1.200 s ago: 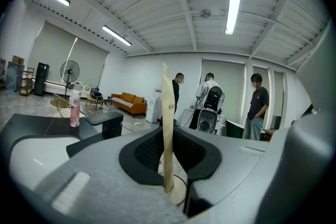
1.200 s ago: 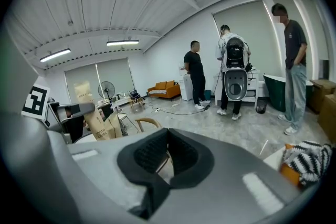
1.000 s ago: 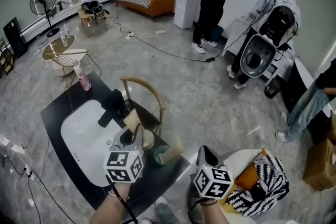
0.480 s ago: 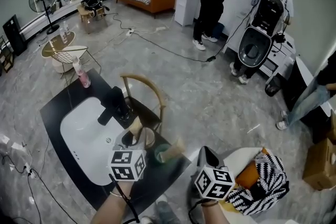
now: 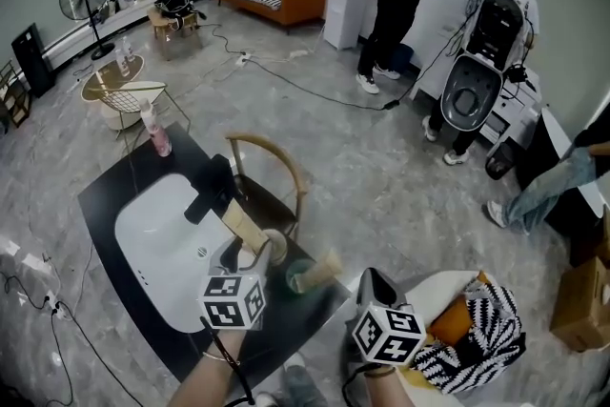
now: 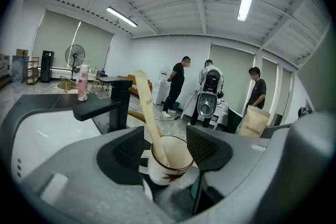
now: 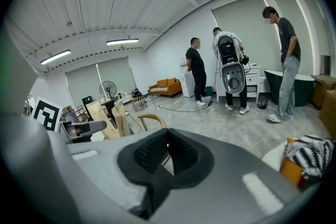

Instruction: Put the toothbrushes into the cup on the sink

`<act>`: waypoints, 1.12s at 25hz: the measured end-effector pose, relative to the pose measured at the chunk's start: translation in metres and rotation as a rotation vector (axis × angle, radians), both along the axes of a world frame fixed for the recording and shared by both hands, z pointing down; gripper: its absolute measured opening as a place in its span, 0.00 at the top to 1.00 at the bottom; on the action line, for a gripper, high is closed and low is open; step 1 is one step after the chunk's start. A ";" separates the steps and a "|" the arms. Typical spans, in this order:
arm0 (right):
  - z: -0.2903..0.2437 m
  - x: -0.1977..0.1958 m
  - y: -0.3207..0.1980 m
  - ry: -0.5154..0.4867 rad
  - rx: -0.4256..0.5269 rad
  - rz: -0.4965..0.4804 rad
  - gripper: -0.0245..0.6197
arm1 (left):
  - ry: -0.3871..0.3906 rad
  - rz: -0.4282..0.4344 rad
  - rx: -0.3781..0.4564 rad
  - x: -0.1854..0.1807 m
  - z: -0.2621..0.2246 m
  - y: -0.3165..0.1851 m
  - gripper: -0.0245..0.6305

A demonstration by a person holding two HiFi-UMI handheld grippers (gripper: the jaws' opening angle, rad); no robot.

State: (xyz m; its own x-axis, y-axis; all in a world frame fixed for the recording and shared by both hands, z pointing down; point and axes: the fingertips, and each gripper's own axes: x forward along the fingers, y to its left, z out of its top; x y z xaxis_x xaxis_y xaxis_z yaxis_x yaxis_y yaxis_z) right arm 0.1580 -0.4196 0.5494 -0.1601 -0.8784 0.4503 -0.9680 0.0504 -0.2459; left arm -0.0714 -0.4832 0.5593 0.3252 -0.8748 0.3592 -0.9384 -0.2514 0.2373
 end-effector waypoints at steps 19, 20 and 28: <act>-0.034 -0.023 0.023 0.007 0.057 -0.035 0.96 | -0.005 -0.036 0.041 -0.015 -0.027 0.038 0.60; -0.039 -0.024 0.026 0.008 0.065 -0.037 0.96 | -0.006 -0.037 0.046 -0.016 -0.031 0.042 0.60; -0.076 -0.042 0.055 0.017 0.127 -0.069 0.96 | -0.034 -0.048 0.104 -0.027 -0.070 0.085 0.69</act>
State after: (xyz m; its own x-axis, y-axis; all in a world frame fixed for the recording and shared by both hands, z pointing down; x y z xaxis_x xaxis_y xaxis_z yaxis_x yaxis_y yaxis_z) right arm 0.1160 -0.3649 0.4736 -0.2160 -0.9154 0.3396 -0.9650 0.1470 -0.2173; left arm -0.0983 -0.3981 0.4890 0.2712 -0.9221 0.2759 -0.9570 -0.2275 0.1800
